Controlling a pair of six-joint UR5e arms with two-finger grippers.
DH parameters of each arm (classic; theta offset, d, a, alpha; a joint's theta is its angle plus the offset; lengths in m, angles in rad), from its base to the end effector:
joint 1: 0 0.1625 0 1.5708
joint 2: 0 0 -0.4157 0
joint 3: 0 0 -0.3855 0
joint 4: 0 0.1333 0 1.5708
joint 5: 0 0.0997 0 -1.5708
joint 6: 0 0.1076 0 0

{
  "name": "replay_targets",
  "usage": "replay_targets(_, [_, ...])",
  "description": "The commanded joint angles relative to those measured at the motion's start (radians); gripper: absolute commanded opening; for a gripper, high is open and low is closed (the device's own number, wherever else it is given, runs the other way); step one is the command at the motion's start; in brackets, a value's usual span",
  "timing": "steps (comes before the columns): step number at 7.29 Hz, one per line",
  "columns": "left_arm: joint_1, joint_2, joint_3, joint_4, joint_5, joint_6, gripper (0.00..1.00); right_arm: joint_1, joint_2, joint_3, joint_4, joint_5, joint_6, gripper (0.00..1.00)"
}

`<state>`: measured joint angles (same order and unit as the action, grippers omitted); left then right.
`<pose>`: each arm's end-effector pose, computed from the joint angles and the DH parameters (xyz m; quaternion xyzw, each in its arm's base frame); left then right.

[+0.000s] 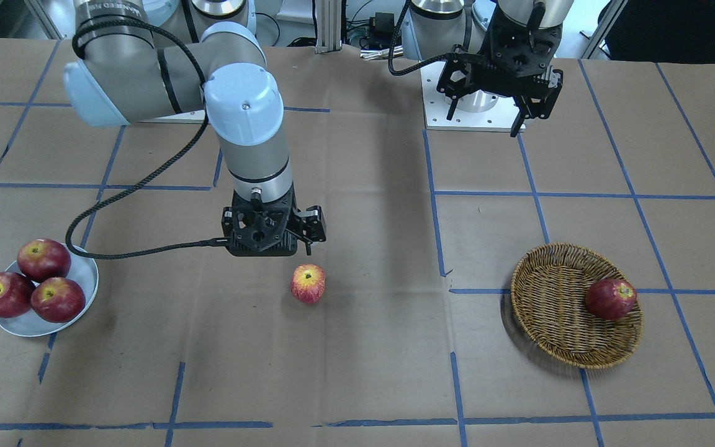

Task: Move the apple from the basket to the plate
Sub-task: 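Move the right gripper over the apple while the left arm withdraws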

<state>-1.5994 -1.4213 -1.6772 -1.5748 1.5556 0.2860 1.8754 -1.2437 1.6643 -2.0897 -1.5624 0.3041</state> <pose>-0.1471 -0.4230 0.4866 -0.1568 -0.9874 0.0204 0.0050 0.3065 -0.5276 0.3015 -0.0005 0.9988 -0.0456 0.0187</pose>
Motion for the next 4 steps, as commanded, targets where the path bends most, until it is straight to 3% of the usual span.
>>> replay_targets(1, [0.003, 0.002, -0.001, -0.001, 0.001, 0.001, 0.99, 0.031, 0.090, 0.003, -0.055, 0.001, 0.032, 1.00])
replay_targets(3, [0.001, -0.004, -0.001, 0.007, 0.001, 0.001, 0.99, 0.034, 0.136, 0.006, -0.068, 0.010, 0.017, 1.00])
replay_targets(4, [0.001, -0.004, 0.001, 0.007, 0.001, 0.001, 0.99, 0.047, 0.162, 0.009, -0.152, 0.008, 0.020, 1.00])
